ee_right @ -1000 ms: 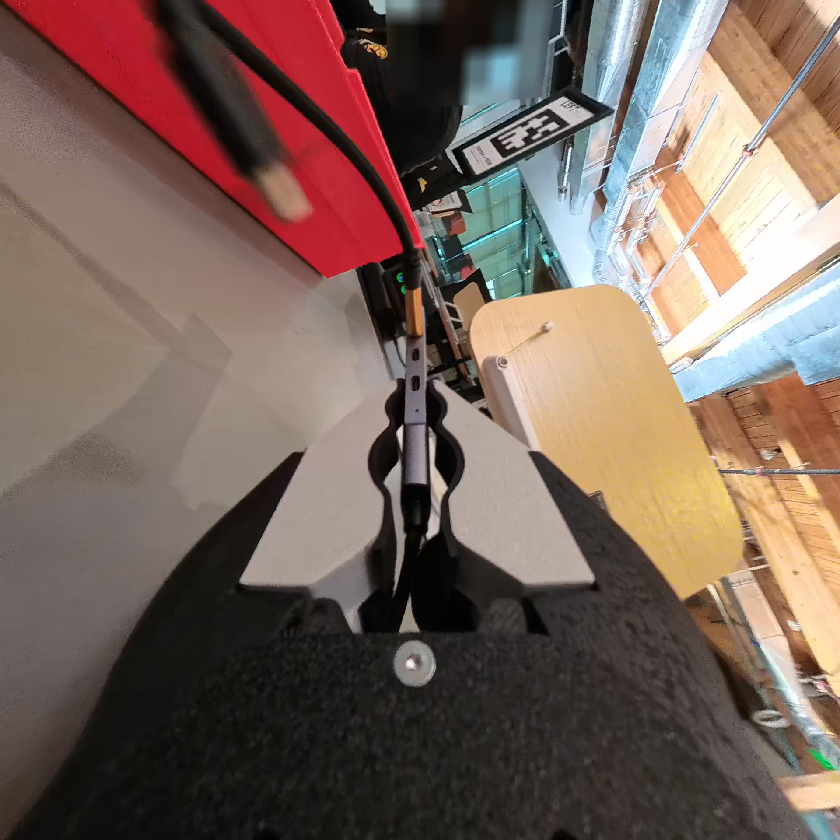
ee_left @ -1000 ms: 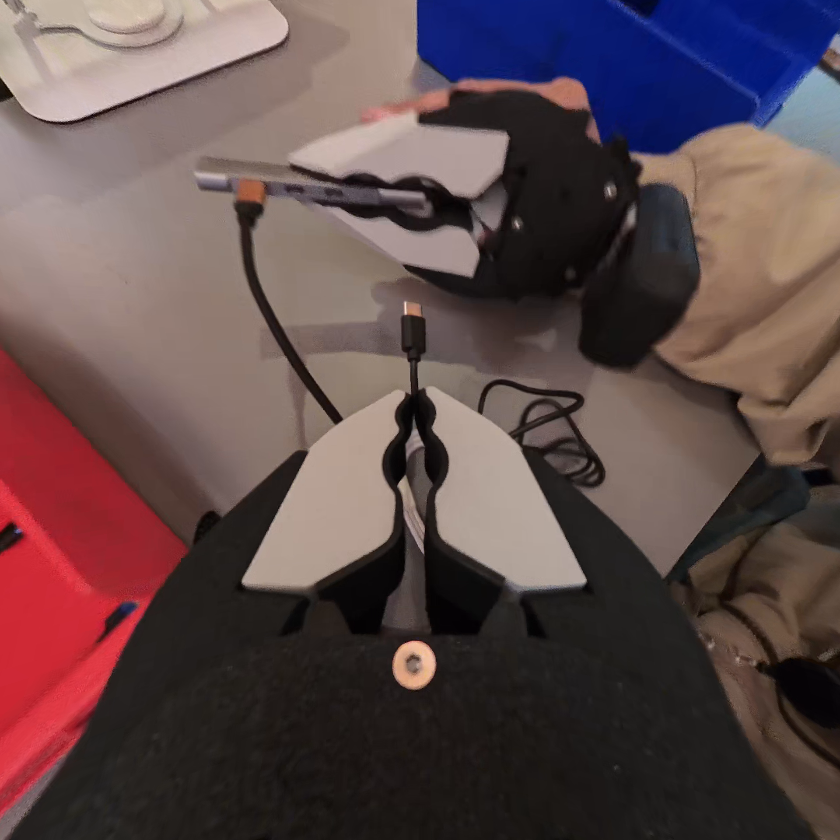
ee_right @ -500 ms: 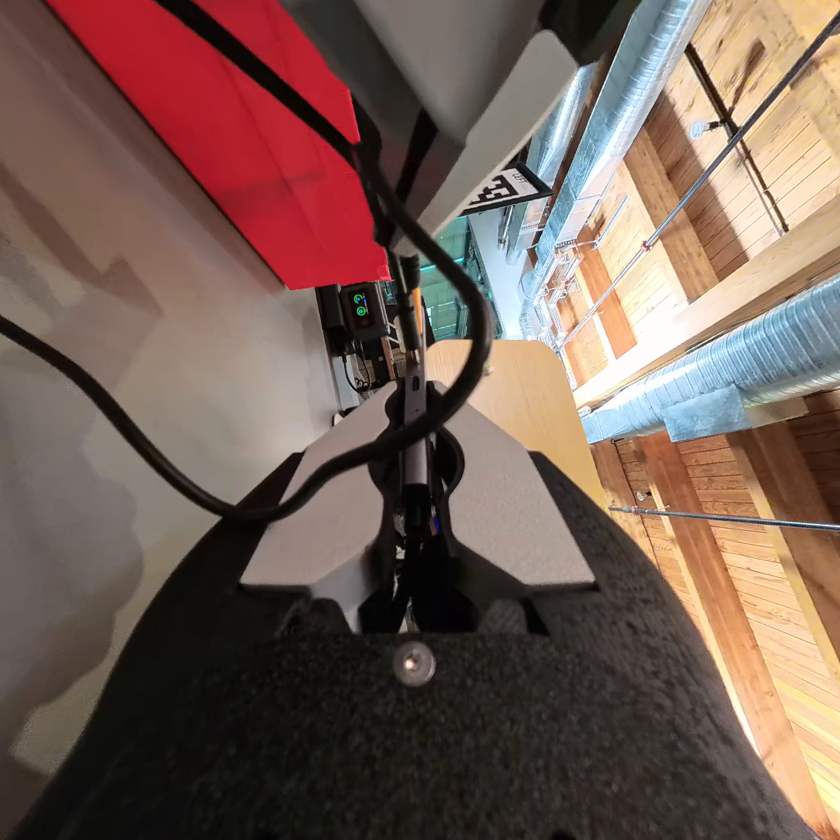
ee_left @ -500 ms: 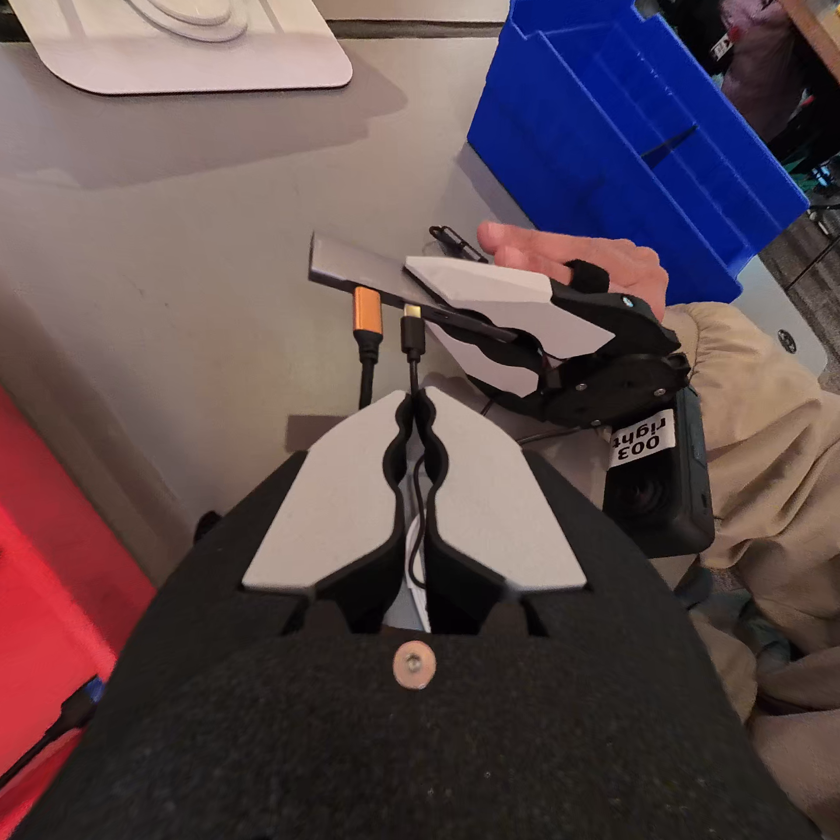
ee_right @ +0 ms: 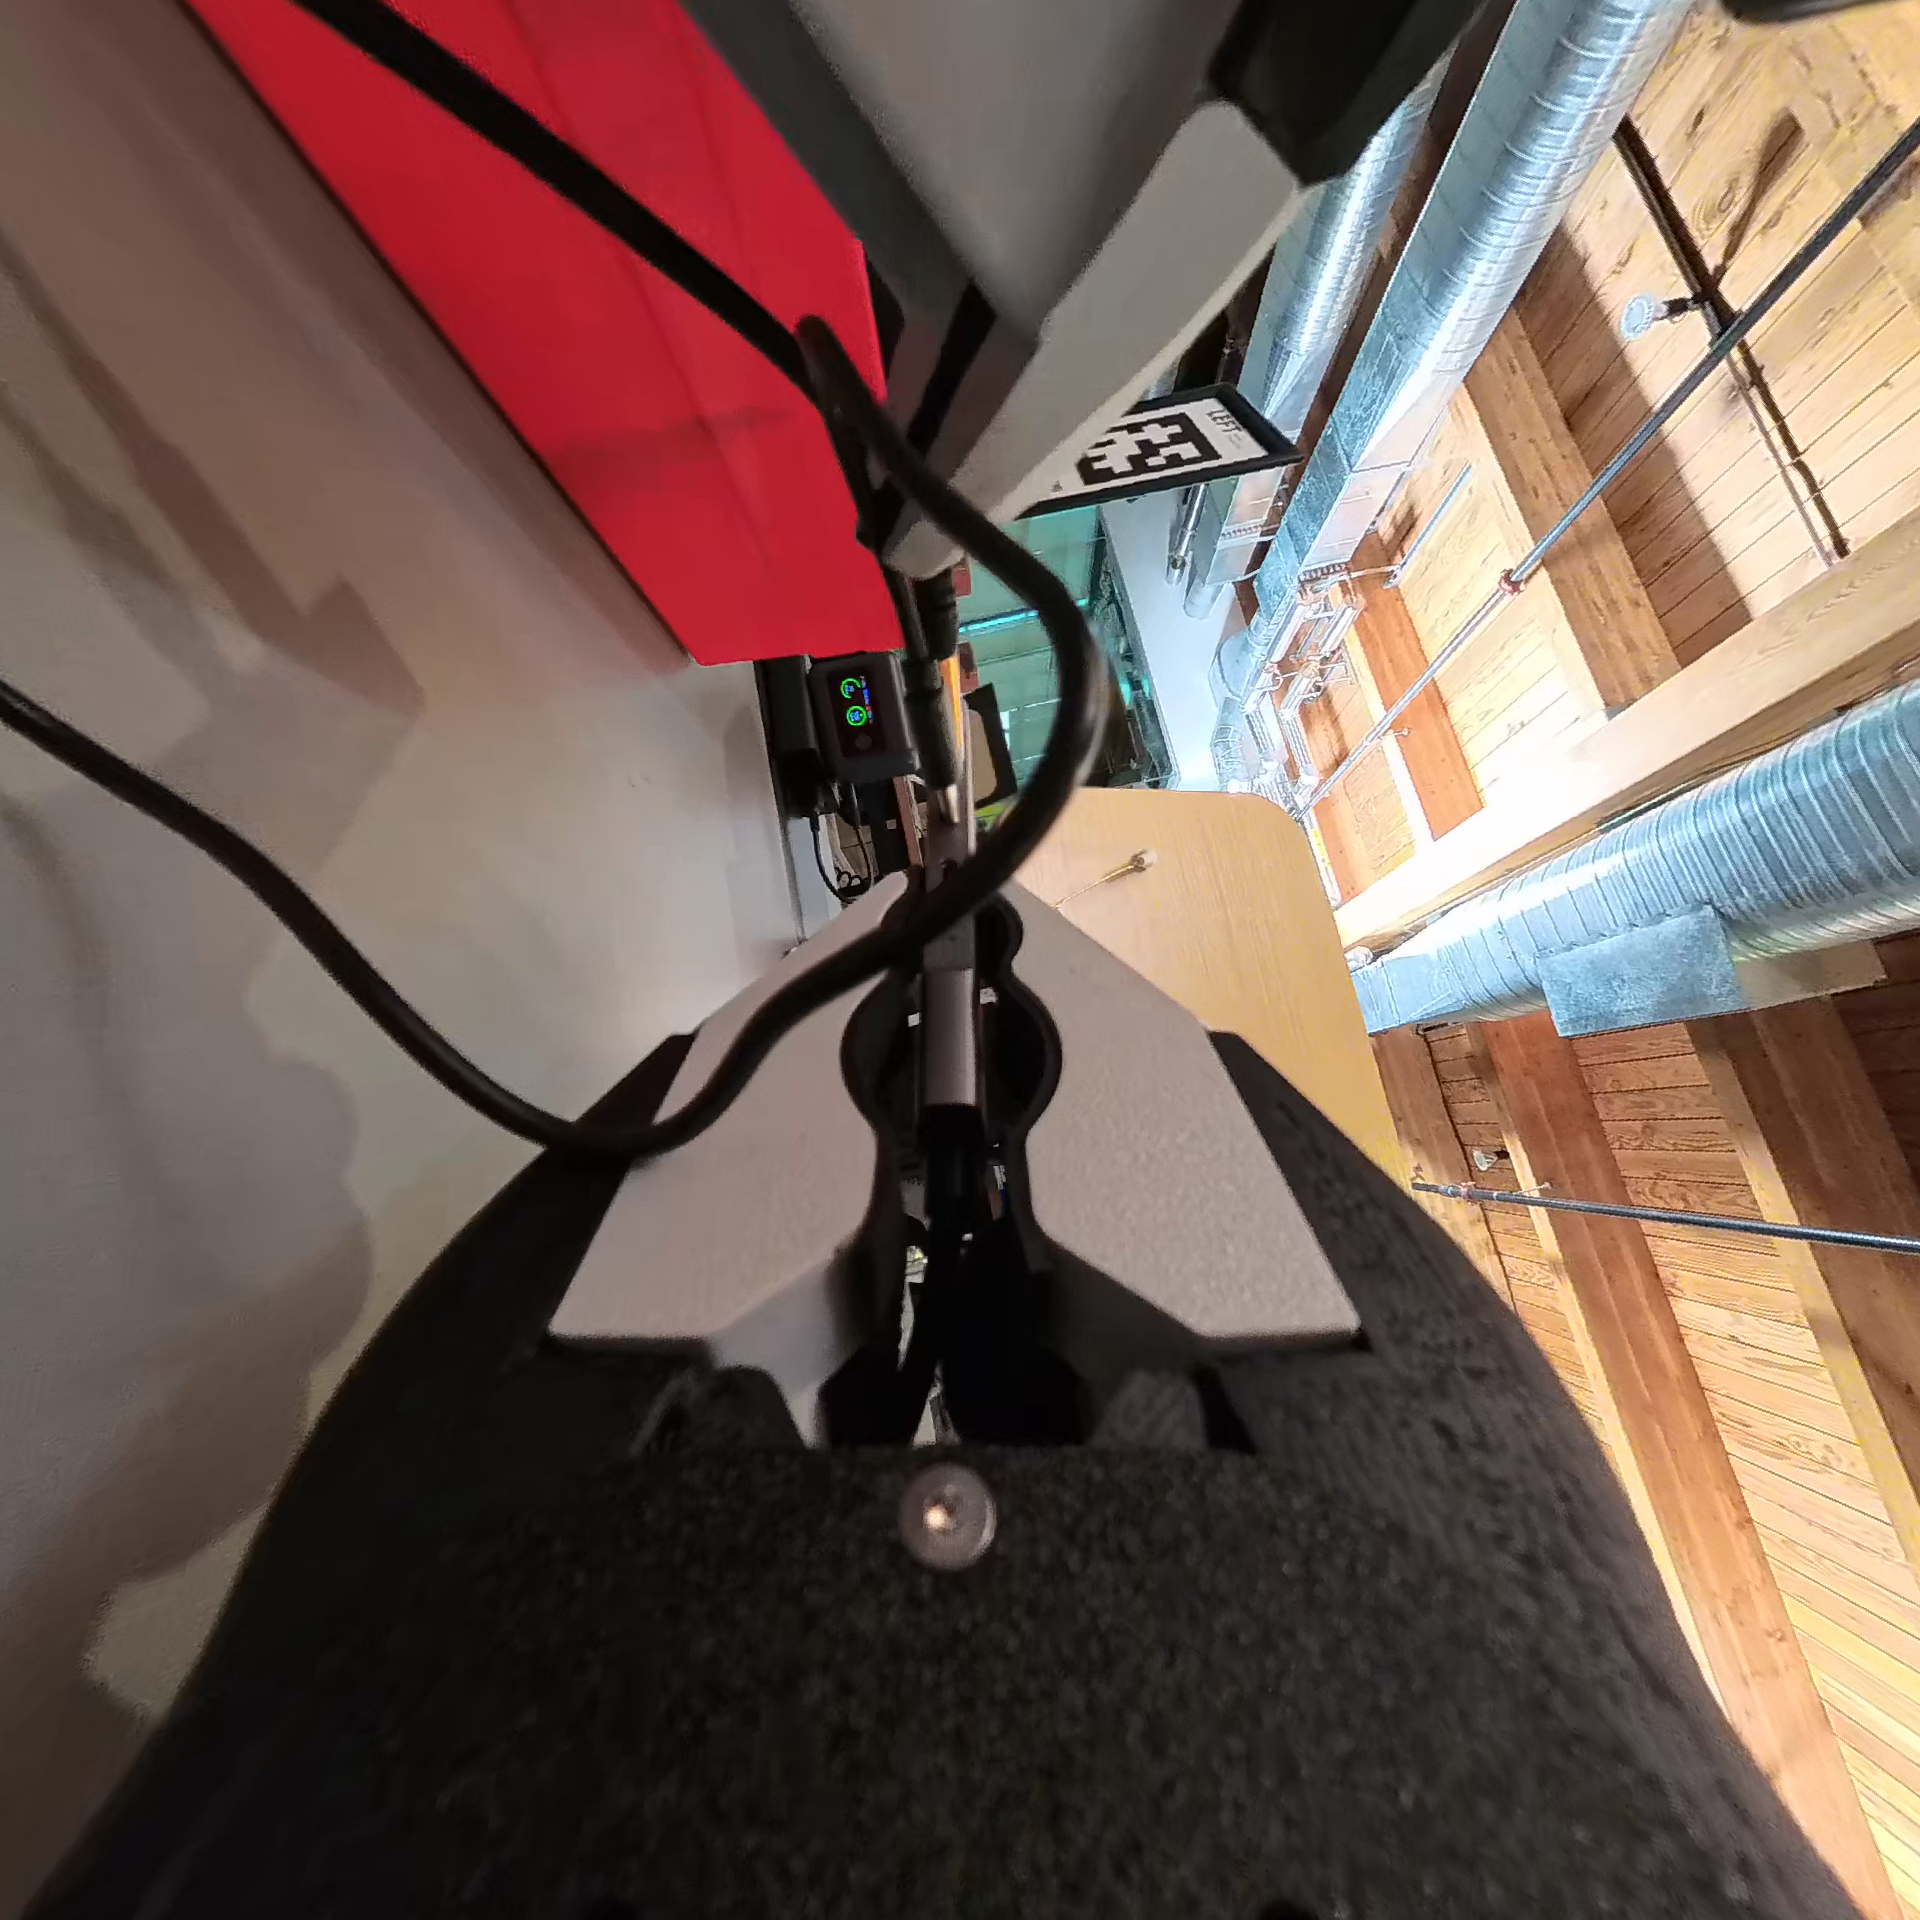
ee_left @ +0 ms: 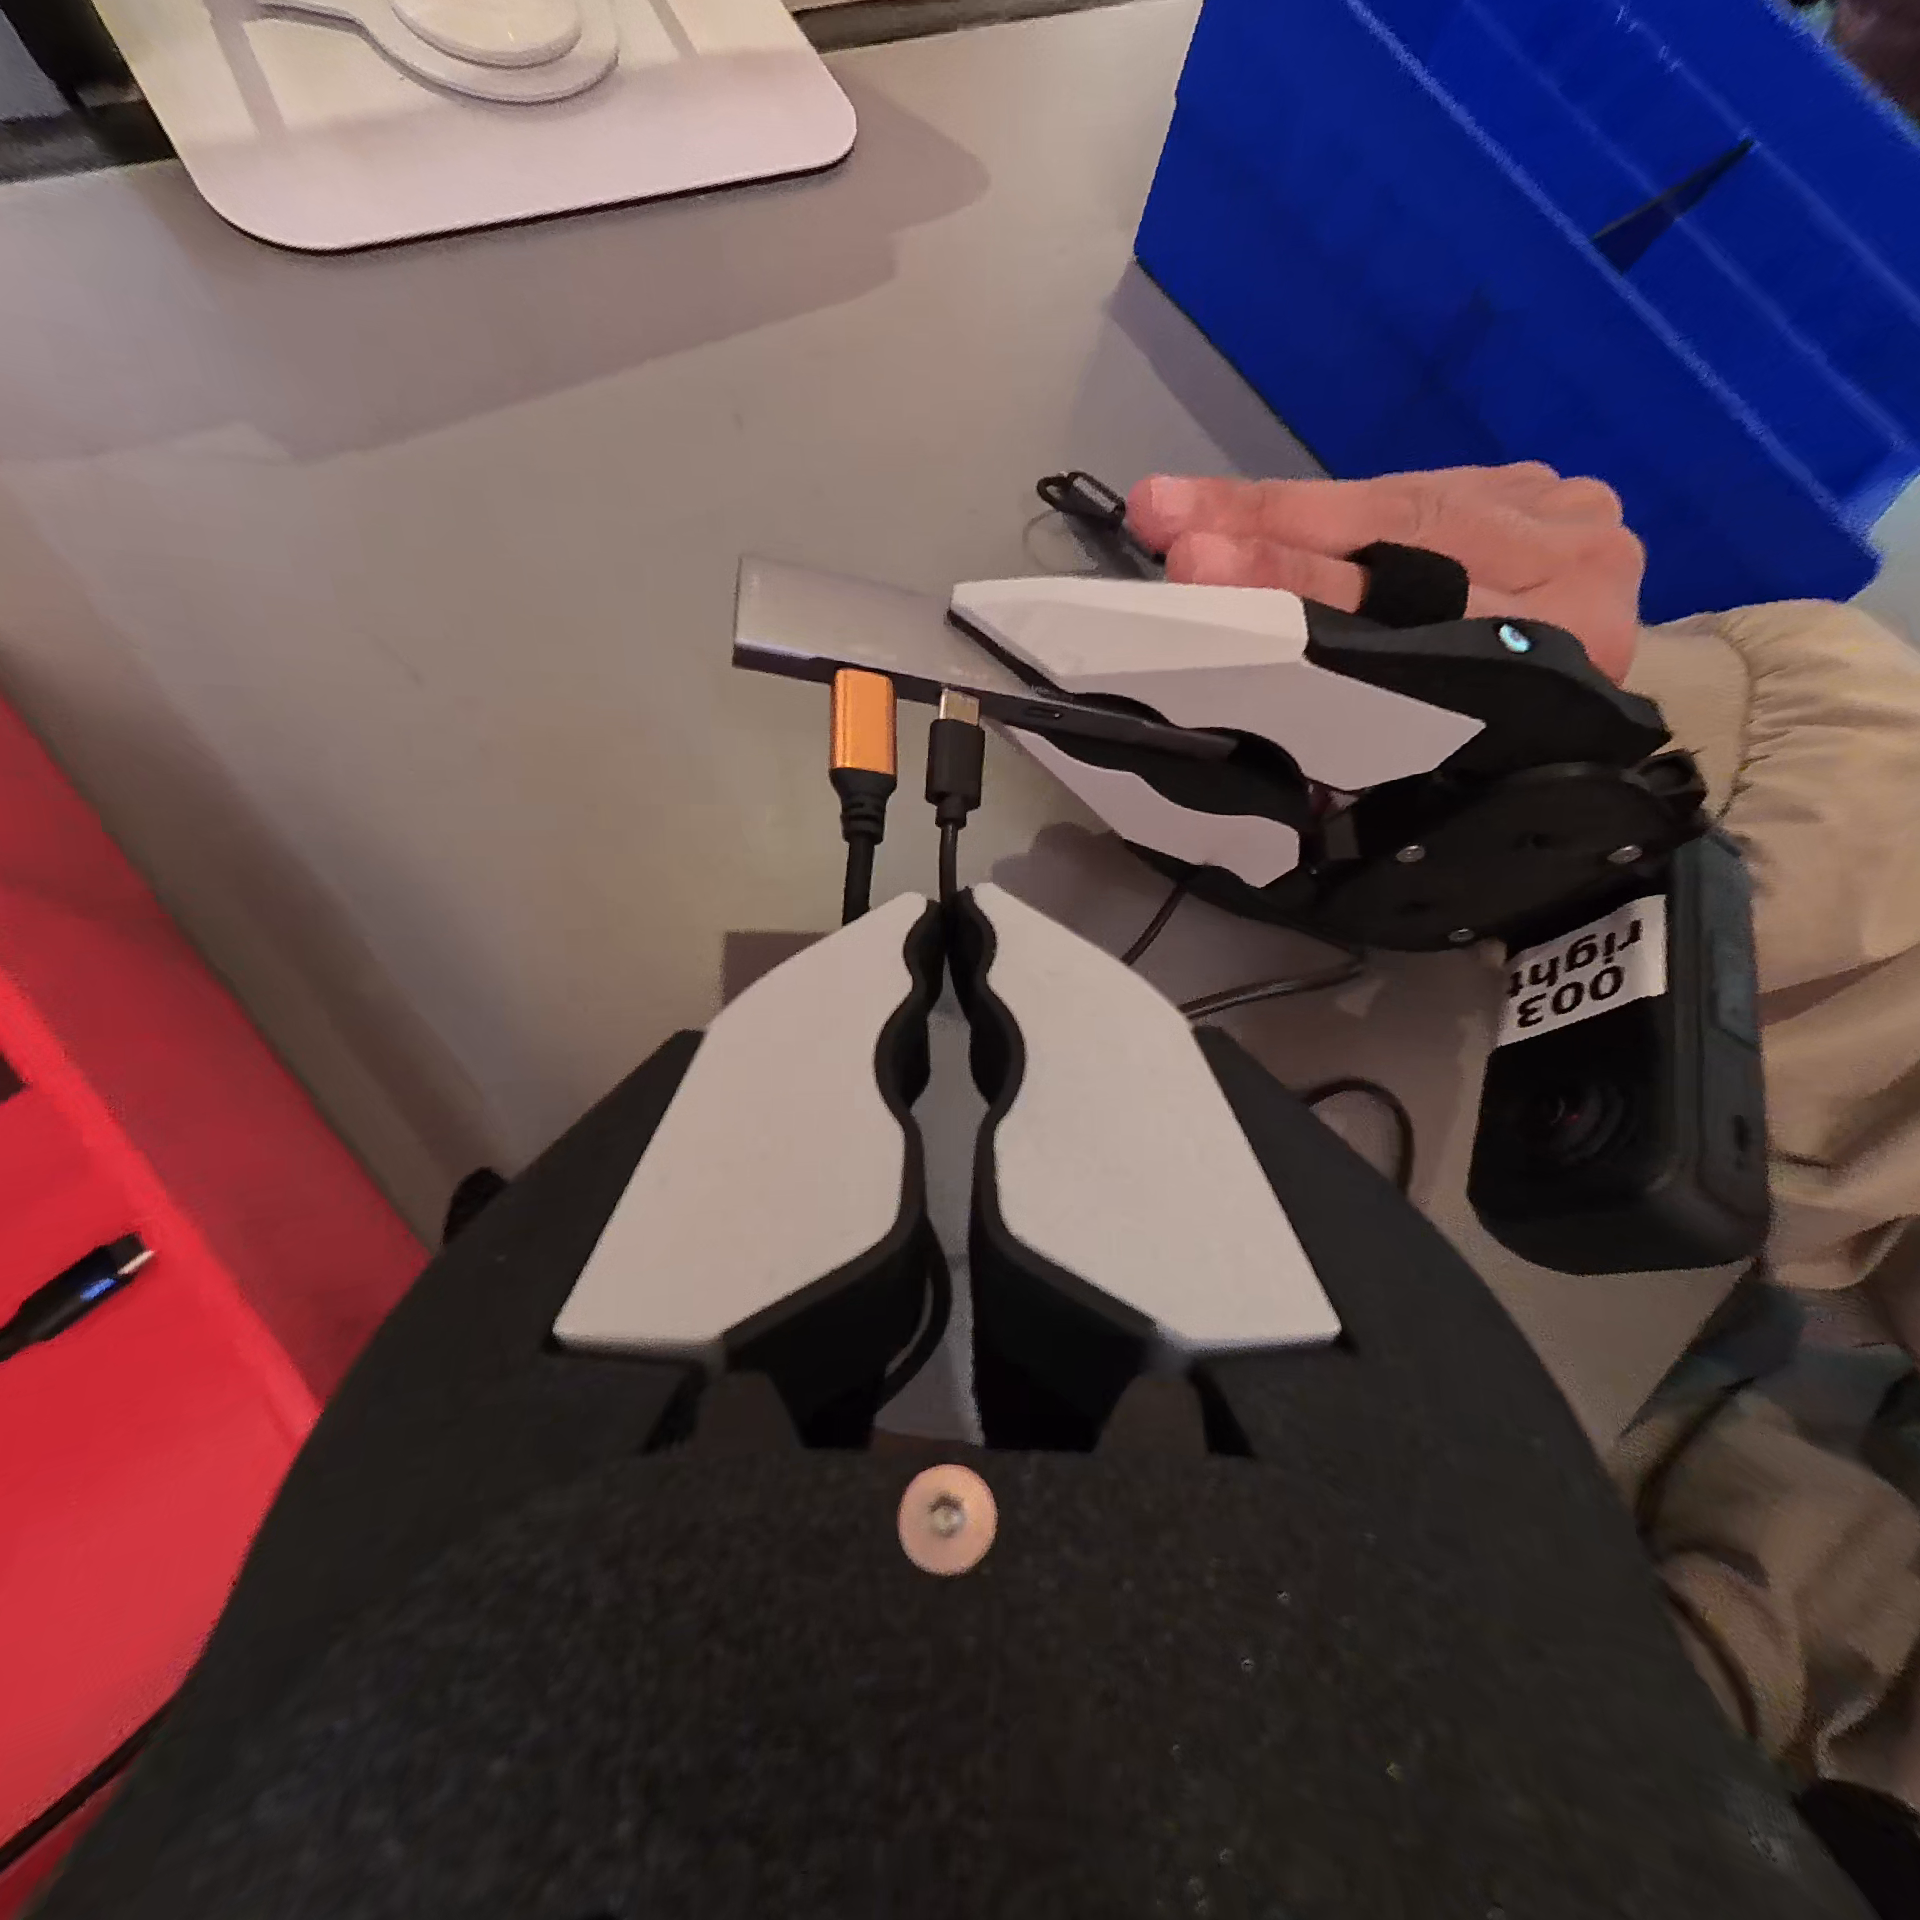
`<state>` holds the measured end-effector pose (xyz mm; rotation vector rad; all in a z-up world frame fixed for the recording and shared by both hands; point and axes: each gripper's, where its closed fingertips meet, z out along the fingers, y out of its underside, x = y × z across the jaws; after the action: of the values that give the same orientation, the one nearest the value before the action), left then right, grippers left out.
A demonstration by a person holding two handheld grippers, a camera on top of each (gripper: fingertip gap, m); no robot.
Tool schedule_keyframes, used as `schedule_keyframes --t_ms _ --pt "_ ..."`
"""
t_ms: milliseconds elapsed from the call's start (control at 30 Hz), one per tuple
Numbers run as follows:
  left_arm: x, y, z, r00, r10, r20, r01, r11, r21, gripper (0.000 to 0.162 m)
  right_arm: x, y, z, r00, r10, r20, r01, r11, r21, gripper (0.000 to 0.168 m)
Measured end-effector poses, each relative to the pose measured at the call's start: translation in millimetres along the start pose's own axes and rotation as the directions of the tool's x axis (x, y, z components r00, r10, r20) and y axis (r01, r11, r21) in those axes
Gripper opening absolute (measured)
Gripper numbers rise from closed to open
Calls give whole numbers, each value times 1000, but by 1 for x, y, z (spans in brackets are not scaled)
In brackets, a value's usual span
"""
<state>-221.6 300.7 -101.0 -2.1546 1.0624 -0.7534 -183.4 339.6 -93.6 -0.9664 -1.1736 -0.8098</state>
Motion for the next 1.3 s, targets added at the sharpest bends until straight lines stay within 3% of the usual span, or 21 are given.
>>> schedule_keyframes --t_ms 100,600,767,933,1100,1300 --pt "0 3 2 999 31 17 -31 999 -20 1 -2 0 0 1000 2 9 -2 1000 1 7" --pt "2 5 6 993 -103 -65 103 995 -5 1 -6 -1 0 1000 -1 27 1 1000 -1 7" --pt "8 -4 6 999 41 -2 -41 998 56 1 1 1 -1 999 43 15 -43 999 -14 7" --pt "1 -12 2 946 246 212 -266 961 75 1 -1 2 -1 999 35 24 -34 999 -27 7" --pt "-4 -4 8 922 289 259 -303 953 16 1 1 -2 -3 999 41 19 -40 999 -17 7" --pt "-5 -7 10 836 400 375 -434 901 6 1 4 -9 -5 1000 15 6 -15 1000 -9 7"
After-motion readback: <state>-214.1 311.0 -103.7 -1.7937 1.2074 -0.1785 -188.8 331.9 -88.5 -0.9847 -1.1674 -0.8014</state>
